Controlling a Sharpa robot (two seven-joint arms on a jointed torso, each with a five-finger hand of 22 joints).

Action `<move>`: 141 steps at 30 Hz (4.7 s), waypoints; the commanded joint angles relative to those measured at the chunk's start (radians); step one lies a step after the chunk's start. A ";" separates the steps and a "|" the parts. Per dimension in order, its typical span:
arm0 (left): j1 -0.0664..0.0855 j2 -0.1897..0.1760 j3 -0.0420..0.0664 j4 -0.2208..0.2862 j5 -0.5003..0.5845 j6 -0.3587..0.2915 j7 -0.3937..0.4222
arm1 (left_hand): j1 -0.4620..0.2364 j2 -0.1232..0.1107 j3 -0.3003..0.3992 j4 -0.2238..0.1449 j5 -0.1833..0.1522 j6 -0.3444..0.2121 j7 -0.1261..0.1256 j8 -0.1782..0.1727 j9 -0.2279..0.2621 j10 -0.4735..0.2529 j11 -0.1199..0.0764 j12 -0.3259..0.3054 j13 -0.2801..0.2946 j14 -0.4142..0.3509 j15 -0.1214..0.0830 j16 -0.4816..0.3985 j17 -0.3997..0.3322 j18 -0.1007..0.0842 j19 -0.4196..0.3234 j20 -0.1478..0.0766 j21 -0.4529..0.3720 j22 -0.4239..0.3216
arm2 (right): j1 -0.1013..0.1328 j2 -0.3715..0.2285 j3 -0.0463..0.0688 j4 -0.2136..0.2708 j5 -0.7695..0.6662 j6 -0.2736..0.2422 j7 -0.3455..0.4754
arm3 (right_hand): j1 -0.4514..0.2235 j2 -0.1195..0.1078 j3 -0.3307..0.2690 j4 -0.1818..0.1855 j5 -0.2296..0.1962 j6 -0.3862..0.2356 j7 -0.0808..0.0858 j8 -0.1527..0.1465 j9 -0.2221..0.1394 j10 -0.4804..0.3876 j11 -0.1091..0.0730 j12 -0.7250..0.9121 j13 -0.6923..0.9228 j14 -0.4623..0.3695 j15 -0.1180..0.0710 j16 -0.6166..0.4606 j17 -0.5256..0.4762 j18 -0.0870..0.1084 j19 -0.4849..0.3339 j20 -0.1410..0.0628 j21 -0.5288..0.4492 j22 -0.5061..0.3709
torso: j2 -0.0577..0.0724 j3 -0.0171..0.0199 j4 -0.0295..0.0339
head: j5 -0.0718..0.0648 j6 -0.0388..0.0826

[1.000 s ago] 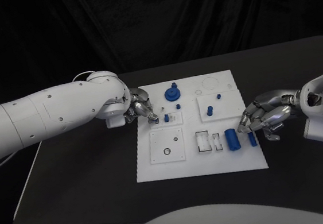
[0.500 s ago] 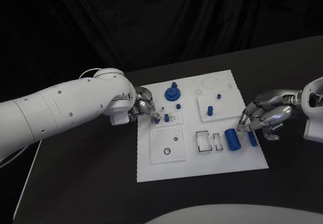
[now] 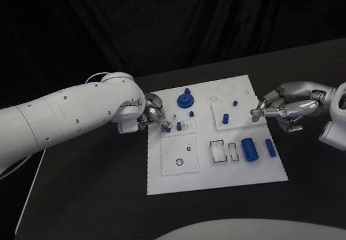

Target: Assemble the parts on the task board

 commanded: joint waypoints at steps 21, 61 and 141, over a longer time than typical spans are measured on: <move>0.001 0.010 0.001 -0.008 0.007 0.039 -0.028 | 0.006 0.010 0.004 -0.016 0.005 0.013 -0.020 -0.004 0.000 0.104 -0.003 0.004 0.263 0.104 -0.006 -0.001 0.263 -0.002 -0.004 0.001 -0.004 0.154 | 0.002 -0.008 0.001 -0.015 0.149 -0.188 0.240 | -0.009 0.026 -0.008 0.003 0.056 0.012 -0.019 0.029 0.030 0.045 -0.020 0.013 0.091 0.049 -0.024 0.029 0.072 -0.025 0.030 -0.020 0.066 0.046 | 0.001 -0.0005 0.0023 | -0.002 0.000; -0.008 0.019 0.001 -0.028 0.008 0.025 -0.035 | -0.162 0.110 -0.246 0.083 -0.286 0.041 -0.005 -0.104 -0.054 0.104 0.013 0.004 0.263 0.104 0.008 -0.001 0.263 0.004 -0.017 0.015 -0.032 0.147 | 0.001 0.004 0.001 -0.027 0.139 -0.116 0.156 | 0.078 0.024 0.029 -0.026 0.123 -0.002 -0.018 0.036 0.049 0.028 -0.019 0.004 0.074 0.037 -0.023 0.004 0.041 -0.017 0.008 -0.020 0.035 0.033 | -0.001 -0.0007 0.0013 | -0.002 0.000; -0.073 0.080 0.001 -0.183 -0.584 -0.631 0.868 | 0.342 -0.025 -0.210 0.036 -0.424 -0.123 -0.062 -0.323 -0.370 -0.821 0.057 -1.139 -0.800 -0.130 0.031 -0.237 -0.230 -0.007 -0.004 0.027 0.049 0.158 | -0.011 0.006 0.000 -0.063 0.095 -0.076 0.131 | 0.103 0.014 0.045 -0.039 0.166 -0.010 -0.014 0.036 0.056 0.016 -0.017 -0.002 0.063 0.032 -0.021 -0.006 0.030 -0.015 -0.001 -0.018 0.023 0.029 | 0.004 -0.0005 -0.0011 | -0.006 0.000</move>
